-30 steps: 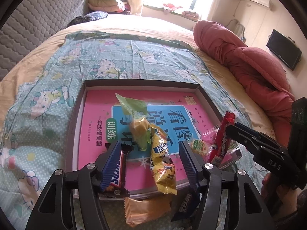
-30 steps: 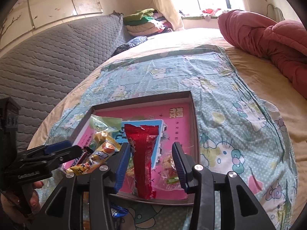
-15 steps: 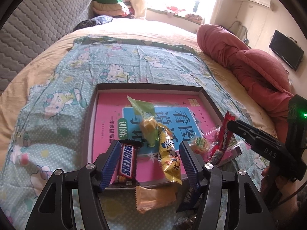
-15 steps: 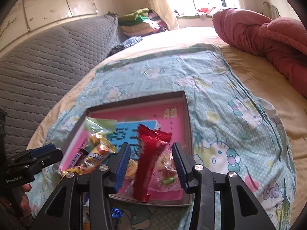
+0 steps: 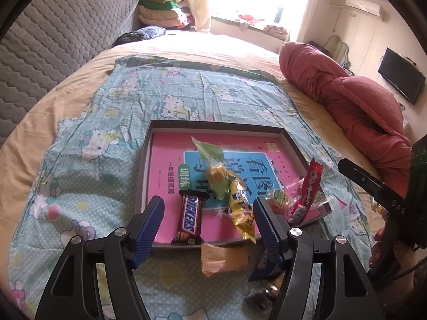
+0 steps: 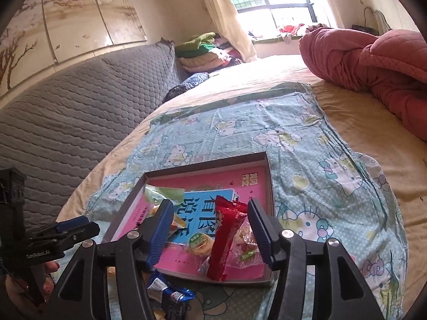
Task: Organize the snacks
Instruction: 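Open both tools and pull them back from the box, then move left tool to the brown chocolate piece while right tool moves to the round pastry bag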
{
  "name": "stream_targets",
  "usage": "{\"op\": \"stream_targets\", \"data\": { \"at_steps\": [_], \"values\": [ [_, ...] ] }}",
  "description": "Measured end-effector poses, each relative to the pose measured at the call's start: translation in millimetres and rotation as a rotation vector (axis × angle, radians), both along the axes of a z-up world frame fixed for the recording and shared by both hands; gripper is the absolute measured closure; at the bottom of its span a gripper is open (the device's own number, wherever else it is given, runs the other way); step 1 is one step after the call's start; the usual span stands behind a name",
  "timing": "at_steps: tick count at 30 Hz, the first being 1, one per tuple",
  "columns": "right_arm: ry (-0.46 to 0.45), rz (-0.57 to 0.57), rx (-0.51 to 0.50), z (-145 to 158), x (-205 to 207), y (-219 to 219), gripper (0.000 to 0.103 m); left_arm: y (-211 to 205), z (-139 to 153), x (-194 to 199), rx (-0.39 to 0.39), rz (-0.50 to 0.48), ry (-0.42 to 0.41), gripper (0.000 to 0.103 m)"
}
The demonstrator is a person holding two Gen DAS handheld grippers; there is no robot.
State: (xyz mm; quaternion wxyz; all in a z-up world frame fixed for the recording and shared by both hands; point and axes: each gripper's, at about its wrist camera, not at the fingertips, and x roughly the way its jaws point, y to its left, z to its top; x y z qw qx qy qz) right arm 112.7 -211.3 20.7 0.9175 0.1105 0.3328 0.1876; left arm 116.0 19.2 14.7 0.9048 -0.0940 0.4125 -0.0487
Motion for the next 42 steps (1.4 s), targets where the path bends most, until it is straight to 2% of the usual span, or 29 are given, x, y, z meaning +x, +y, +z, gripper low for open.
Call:
{"op": "stream_targets", "data": {
  "at_steps": [24,34,42],
  "values": [
    [0.018,0.087,-0.079,-1,-63,25,0.044,-8,-11,-51,0.050,-0.050,0.063,0.032],
    [0.058,0.108,-0.106,-4,-88,27,0.043,-20,-19,-65,0.055,-0.093,0.100,0.032],
    [0.113,0.152,-0.144,-15,-99,38,0.042,-24,-38,-69,0.056,-0.124,0.164,0.032]
  ]
}}
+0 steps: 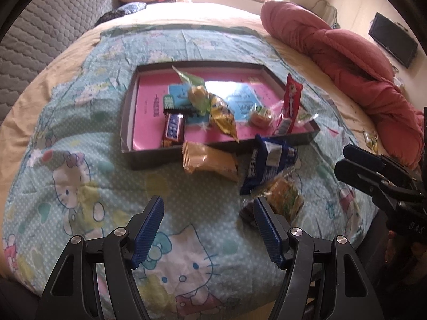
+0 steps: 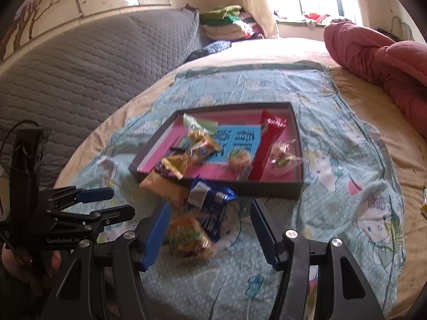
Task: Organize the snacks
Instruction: 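Move left tool to the brown chocolate piece while right tool moves to the round pastry bag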
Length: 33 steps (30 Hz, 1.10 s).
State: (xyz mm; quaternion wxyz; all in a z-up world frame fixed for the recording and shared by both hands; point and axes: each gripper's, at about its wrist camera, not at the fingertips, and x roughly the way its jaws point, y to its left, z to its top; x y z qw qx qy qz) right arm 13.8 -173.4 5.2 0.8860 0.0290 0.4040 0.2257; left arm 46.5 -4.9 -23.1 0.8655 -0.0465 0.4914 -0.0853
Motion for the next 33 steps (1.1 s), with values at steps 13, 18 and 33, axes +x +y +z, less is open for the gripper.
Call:
{"op": "stream_targets", "data": {
  "at_steps": [13,18,33],
  "values": [
    [0.053,0.051,-0.108,-15,-14,18,0.042,-13,-16,-3,-0.026,-0.068,0.068,0.032],
    [0.080,0.055,-0.143,-21,-20,21,0.042,-20,-19,-4,-0.039,-0.102,0.085,0.032],
    [0.130,0.108,-0.224,-45,-17,39,0.041,-18,-39,9,-0.101,-0.131,0.146,0.032]
  ]
}}
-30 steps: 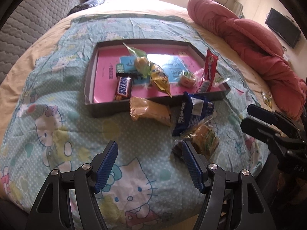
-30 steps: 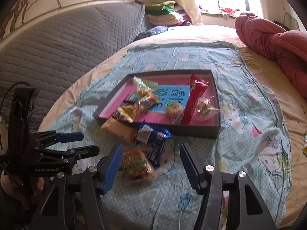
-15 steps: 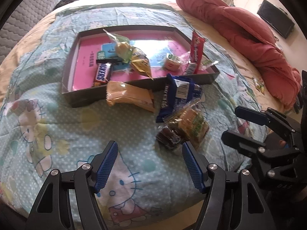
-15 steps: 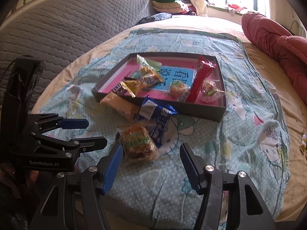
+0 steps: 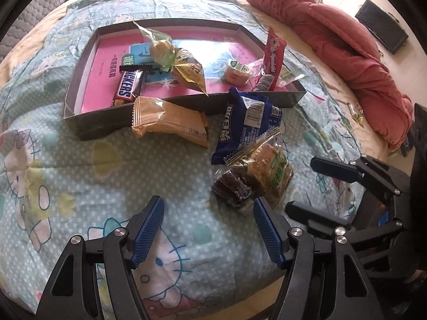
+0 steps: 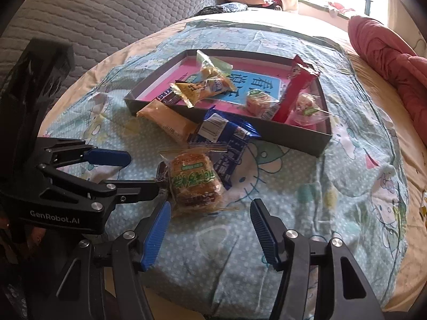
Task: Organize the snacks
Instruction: 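Move left tool to the brown chocolate piece while right tool moves to the round pastry bag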
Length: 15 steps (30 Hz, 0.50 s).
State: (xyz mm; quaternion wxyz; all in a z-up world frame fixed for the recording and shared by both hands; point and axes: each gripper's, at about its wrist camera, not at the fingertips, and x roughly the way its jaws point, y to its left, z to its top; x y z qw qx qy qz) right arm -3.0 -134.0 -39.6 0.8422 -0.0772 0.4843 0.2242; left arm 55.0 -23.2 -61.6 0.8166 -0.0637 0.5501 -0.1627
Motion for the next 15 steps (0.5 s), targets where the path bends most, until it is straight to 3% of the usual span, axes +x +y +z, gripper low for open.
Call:
{"op": "stream_targets", "data": {
  "at_steps": [15],
  "values": [
    [-0.022,0.024,-0.066,-11,5,16,0.041,5,-14,20,-0.123,-0.002,0.044,0.032]
  ]
}}
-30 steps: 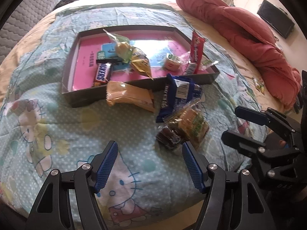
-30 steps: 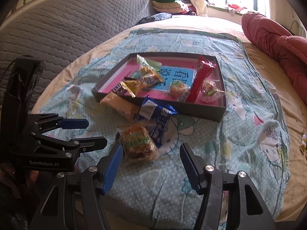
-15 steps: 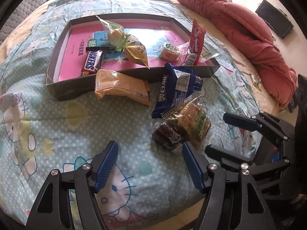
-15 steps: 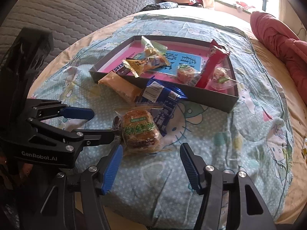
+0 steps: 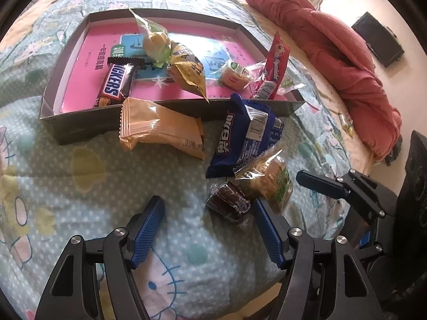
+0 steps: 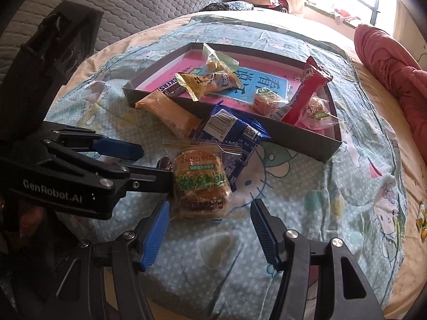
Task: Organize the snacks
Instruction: 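Move left tool to the brown chocolate piece while right tool moves to the round pastry bag, then close left tool on the brown chocolate piece while right tool grasps the round pastry bag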
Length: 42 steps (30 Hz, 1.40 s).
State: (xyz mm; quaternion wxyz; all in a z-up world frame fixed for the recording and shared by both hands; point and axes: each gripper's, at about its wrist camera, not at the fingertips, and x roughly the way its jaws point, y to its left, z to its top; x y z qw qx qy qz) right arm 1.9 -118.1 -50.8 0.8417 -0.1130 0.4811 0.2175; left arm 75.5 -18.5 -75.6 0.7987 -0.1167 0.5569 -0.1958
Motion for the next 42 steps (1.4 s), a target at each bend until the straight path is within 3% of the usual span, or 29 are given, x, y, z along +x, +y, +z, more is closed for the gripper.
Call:
{"op": "stream_targets", "data": {
  "at_steps": [12,17,26,31,42],
  "values": [
    [-0.045,0.014,-0.060,-15,13,15,0.041,-4,0,2,0.022,-0.034,-0.016,0.034],
    [-0.020,0.009,-0.045,-20,17,12,0.044,-11,0,3,0.040,-0.047,-0.033,0.035],
    [0.020,-0.076,-0.010,-18,22,-14,0.049,-11,-2,5,0.032,-0.042,-0.039,0.036],
    [0.055,-0.151,0.026,-20,32,-32,0.050,-16,-2,5,0.066,-0.038,-0.048,0.037],
    [0.070,-0.171,0.054,-20,36,-38,0.050,-29,-4,5,0.073,-0.041,-0.064,0.051]
  ]
}}
